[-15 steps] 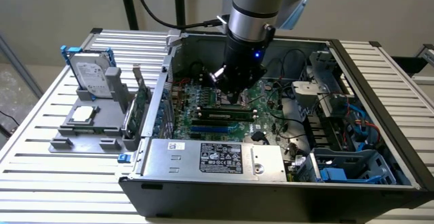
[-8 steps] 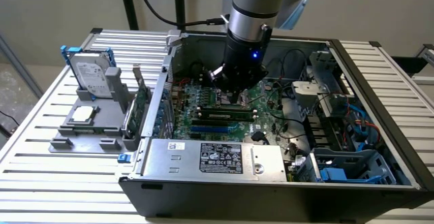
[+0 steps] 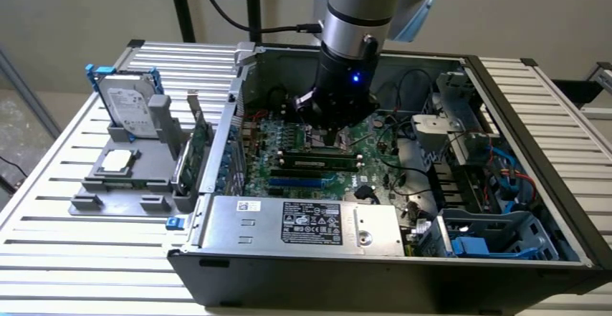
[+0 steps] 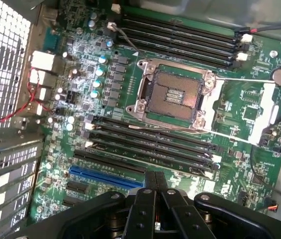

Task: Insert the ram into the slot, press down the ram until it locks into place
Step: 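Press down the ram until it locks into place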

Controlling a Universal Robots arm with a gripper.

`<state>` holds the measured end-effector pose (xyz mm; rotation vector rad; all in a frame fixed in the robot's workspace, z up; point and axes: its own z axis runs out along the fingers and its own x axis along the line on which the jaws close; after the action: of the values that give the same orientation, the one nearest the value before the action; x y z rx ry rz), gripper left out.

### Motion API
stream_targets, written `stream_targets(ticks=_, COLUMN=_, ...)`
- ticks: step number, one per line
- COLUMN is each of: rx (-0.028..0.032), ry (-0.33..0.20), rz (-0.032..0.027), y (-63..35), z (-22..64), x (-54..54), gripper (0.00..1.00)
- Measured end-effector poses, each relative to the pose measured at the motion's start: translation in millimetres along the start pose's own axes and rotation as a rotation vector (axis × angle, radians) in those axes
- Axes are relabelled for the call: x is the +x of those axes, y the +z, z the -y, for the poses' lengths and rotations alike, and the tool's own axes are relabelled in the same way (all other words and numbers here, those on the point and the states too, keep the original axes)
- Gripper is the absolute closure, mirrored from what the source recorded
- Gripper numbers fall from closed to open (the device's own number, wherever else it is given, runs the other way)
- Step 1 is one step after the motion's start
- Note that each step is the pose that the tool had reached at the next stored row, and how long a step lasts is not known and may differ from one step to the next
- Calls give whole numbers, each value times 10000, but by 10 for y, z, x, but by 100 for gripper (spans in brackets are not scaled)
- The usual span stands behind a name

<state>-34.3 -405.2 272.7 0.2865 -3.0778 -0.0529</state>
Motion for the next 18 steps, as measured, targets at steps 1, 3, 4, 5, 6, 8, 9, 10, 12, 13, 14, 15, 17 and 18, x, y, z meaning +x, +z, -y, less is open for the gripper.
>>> stream_targets(ticks=1, rx=-7, ry=163, rz=6, y=0, z=0, x=0, gripper=89)
stream_targets(ticks=3, rx=-20, ry=488, rz=18, y=1, z=0, x=0, gripper=89)
stream_targets(ticks=4, rx=-27, ry=662, rz=25, y=0, z=0, x=0, gripper=89)
stream_targets(ticks=5, rx=-34, ry=824, rz=31, y=1, z=0, x=0, gripper=89)
stream_targets(ticks=6, rx=-40, ry=992, rz=37, y=1, z=0, x=0, gripper=89)
stream_targets(ticks=8, rx=-53, ry=1317, rz=49, y=1, z=0, x=0, gripper=89)
stream_targets(ticks=9, rx=-59, ry=1475, rz=55, y=1, z=0, x=0, gripper=89)
stream_targets(ticks=10, rx=-65, ry=1633, rz=61, y=1, z=0, x=0, gripper=89)
stream_targets(ticks=12, rx=-69, ry=1921, rz=71, y=1, z=0, x=0, gripper=89)
stream_targets(ticks=13, rx=-70, ry=2021, rz=74, y=1, z=3, x=1, gripper=89)
stream_targets(ticks=14, rx=-73, ry=2082, rz=77, y=1, z=9, x=3, gripper=89)
stream_targets(ticks=15, rx=-74, ry=2123, rz=78, y=1, z=18, x=3, gripper=89)
stream_targets(ticks=17, rx=-78, ry=2155, rz=67, y=-1, z=45, x=-1, gripper=89)
stream_targets(ticks=18, rx=-78, ry=2155, rz=61, y=-1, z=55, x=-2, gripper=89)
